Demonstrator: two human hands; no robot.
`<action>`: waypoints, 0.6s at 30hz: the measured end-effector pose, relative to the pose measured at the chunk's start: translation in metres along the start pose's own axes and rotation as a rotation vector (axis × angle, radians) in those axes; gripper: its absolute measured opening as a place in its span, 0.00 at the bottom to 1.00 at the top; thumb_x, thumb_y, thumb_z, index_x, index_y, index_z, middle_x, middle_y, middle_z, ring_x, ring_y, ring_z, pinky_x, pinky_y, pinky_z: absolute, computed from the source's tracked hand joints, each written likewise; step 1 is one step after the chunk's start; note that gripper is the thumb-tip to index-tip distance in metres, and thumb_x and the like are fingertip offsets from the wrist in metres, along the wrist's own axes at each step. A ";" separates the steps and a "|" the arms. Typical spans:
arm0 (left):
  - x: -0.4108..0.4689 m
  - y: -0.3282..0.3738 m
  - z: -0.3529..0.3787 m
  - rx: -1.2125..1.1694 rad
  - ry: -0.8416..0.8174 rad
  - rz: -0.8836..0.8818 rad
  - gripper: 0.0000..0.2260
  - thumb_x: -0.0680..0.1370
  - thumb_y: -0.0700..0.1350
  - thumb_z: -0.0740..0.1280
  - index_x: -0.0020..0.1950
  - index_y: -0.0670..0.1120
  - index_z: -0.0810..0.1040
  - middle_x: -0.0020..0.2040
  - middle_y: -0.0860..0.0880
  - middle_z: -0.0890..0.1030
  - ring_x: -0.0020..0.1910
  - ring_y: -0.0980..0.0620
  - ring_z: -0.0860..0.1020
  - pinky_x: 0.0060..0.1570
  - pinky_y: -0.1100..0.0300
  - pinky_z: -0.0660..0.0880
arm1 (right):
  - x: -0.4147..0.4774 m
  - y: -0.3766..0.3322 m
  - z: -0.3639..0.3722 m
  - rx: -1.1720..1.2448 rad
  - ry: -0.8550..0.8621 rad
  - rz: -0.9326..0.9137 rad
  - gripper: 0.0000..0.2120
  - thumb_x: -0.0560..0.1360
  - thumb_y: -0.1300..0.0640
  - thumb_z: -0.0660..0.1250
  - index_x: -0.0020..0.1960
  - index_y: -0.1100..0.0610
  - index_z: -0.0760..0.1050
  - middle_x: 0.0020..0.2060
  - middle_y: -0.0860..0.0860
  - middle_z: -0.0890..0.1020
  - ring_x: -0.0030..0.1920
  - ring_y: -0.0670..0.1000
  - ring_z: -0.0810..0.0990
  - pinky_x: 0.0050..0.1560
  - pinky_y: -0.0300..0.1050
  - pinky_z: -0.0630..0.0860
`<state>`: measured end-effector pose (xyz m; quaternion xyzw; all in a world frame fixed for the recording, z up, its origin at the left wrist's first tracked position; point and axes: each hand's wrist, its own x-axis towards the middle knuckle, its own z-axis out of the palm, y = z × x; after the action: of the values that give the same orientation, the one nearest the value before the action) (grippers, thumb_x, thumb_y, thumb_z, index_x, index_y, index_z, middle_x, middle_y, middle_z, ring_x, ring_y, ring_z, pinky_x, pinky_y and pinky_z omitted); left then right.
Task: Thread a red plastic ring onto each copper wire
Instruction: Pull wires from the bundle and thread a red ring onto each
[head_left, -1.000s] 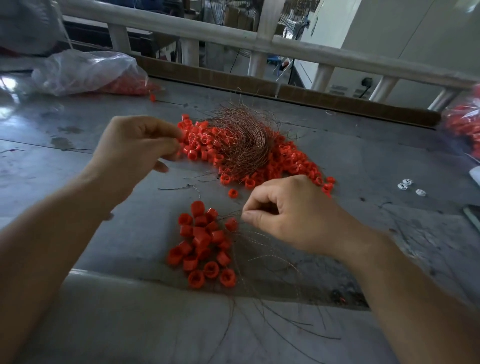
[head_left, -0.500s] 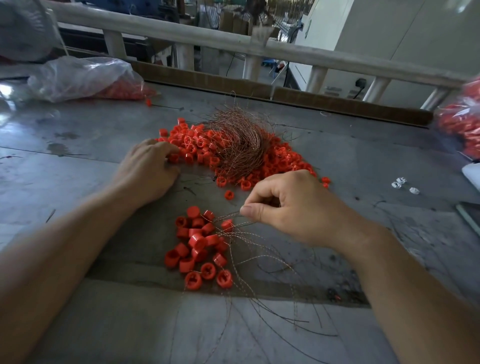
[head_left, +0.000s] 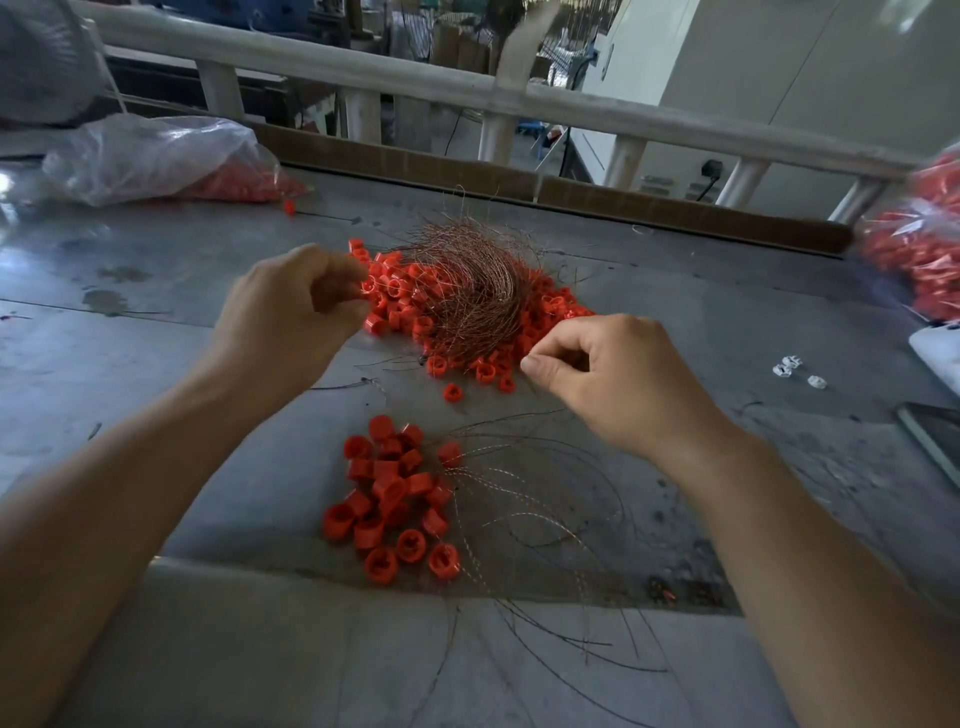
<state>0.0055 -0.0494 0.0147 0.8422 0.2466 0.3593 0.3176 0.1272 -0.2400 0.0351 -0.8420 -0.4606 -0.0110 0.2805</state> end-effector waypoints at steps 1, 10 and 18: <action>-0.005 0.008 -0.002 -0.092 -0.011 0.031 0.12 0.72 0.37 0.69 0.46 0.55 0.77 0.40 0.58 0.78 0.39 0.60 0.78 0.47 0.64 0.75 | 0.002 0.003 0.002 -0.015 0.014 0.020 0.05 0.74 0.52 0.66 0.45 0.52 0.80 0.35 0.45 0.79 0.35 0.43 0.75 0.41 0.39 0.72; -0.029 0.035 -0.008 -0.215 -0.072 0.363 0.11 0.68 0.48 0.72 0.47 0.58 0.74 0.43 0.57 0.77 0.41 0.58 0.77 0.45 0.69 0.75 | 0.021 0.015 0.022 0.045 -0.094 0.085 0.19 0.76 0.61 0.61 0.66 0.49 0.69 0.47 0.43 0.74 0.42 0.39 0.72 0.39 0.19 0.64; -0.027 0.032 -0.006 -0.192 -0.096 0.358 0.11 0.68 0.48 0.69 0.46 0.60 0.73 0.41 0.59 0.77 0.41 0.60 0.76 0.43 0.68 0.75 | 0.028 0.021 0.032 0.216 -0.049 0.106 0.18 0.75 0.65 0.61 0.64 0.55 0.72 0.46 0.41 0.76 0.41 0.37 0.73 0.40 0.19 0.65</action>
<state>-0.0099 -0.0857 0.0287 0.8546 0.0421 0.3912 0.3388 0.1517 -0.2119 0.0062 -0.8301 -0.4206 0.0741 0.3586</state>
